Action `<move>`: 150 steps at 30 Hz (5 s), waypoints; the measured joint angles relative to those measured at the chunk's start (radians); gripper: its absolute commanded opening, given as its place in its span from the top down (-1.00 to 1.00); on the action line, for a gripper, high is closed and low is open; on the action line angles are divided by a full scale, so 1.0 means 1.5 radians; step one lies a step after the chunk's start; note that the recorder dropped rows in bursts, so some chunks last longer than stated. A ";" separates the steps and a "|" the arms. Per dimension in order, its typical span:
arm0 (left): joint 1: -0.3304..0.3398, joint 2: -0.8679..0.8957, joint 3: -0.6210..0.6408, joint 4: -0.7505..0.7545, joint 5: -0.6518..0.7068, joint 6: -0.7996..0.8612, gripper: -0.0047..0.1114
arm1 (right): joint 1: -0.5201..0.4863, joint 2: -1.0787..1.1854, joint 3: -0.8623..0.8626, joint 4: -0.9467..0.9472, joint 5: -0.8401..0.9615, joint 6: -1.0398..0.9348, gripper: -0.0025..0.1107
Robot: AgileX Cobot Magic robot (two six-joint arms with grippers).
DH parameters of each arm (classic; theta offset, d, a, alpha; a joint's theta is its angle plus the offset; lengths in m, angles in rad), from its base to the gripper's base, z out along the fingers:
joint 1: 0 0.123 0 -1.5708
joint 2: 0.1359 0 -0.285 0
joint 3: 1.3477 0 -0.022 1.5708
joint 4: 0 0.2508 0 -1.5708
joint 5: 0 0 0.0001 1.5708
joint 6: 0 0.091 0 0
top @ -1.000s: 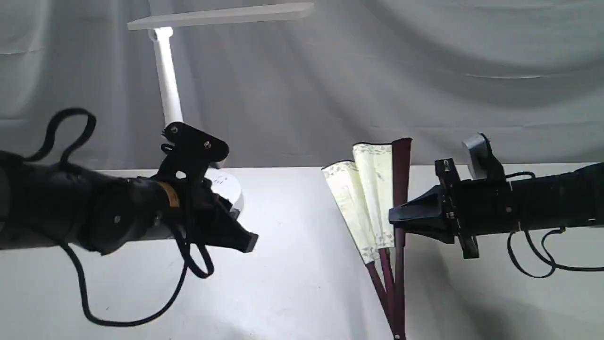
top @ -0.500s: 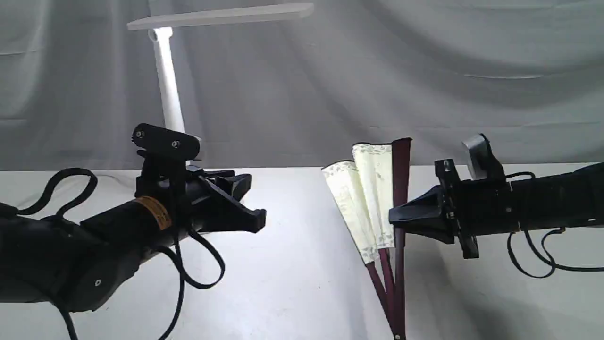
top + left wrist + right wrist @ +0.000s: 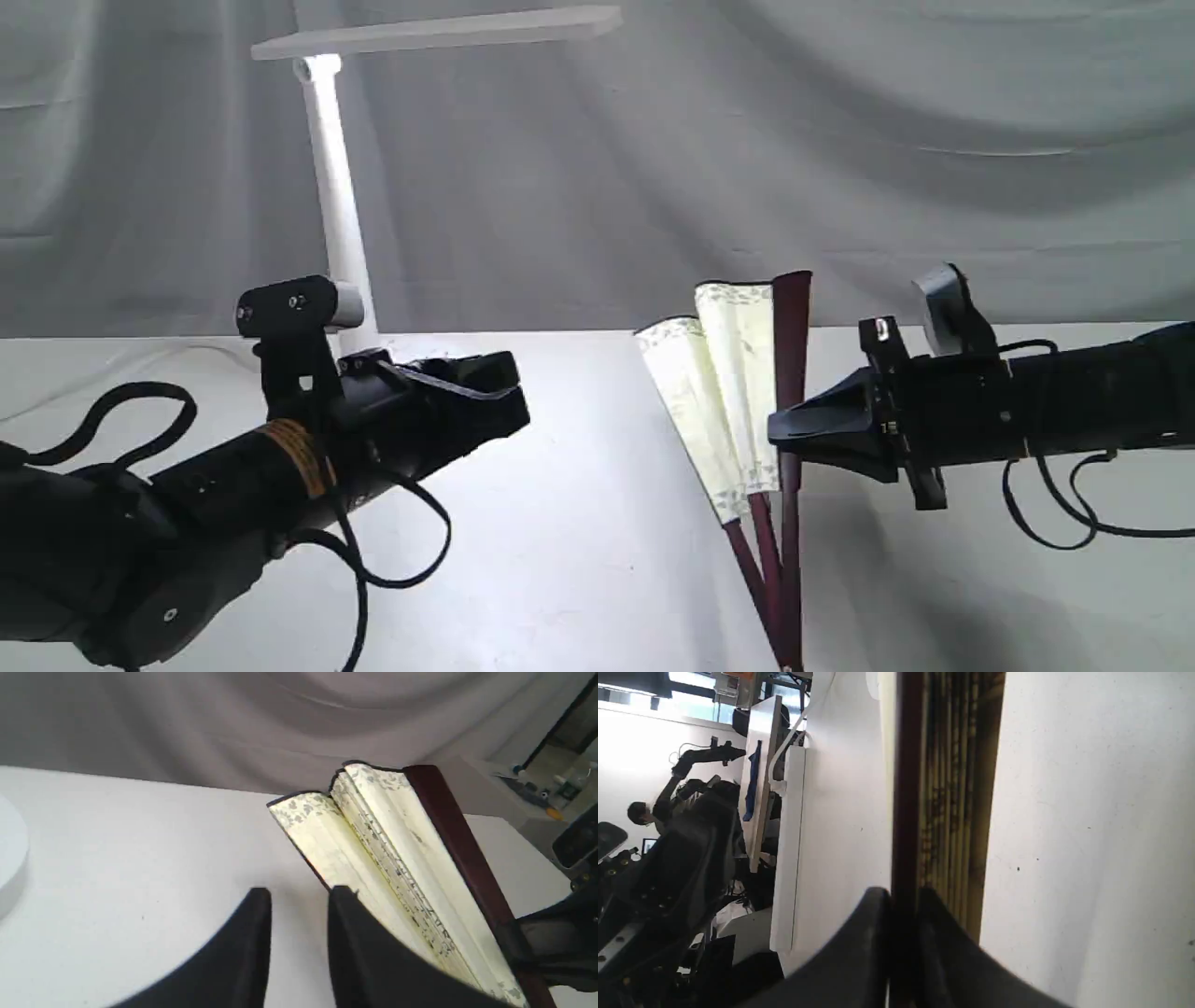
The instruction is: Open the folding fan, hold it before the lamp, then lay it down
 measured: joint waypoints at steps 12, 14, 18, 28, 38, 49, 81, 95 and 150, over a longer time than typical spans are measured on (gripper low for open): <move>0.000 0.044 -0.023 0.060 0.040 -0.216 -0.16 | 0.000 0.000 0.000 0.000 0.000 -0.058 0.96; 0.000 0.062 -0.043 0.109 0.038 -0.280 -0.16 | 0.000 0.000 0.000 -0.001 0.000 -0.083 0.96; 0.000 0.090 -0.081 0.180 0.008 -0.378 -0.16 | 0.000 0.000 0.000 -0.013 0.000 -0.108 0.96; 0.000 0.183 -0.157 0.213 -0.140 -0.486 -0.16 | 0.000 0.000 0.000 -0.014 0.000 -0.114 0.96; 0.009 0.276 -0.218 0.206 -0.251 -0.539 -0.16 | 0.000 0.000 0.000 0.013 0.000 -0.114 0.96; 0.042 0.333 -0.280 0.246 -0.287 -0.572 -0.16 | 0.023 0.000 0.000 0.037 0.000 -0.114 0.96; 0.043 0.383 -0.318 0.256 -0.334 -0.594 0.49 | 0.080 0.000 0.000 0.054 0.000 -0.116 0.96; 0.071 0.383 -0.318 0.288 -0.336 -0.608 0.52 | 0.080 -0.003 0.000 0.055 0.000 -0.116 0.96; 0.073 0.383 -0.319 0.314 -0.347 -0.726 0.92 | 0.093 -0.003 0.000 0.124 -0.022 -0.141 0.17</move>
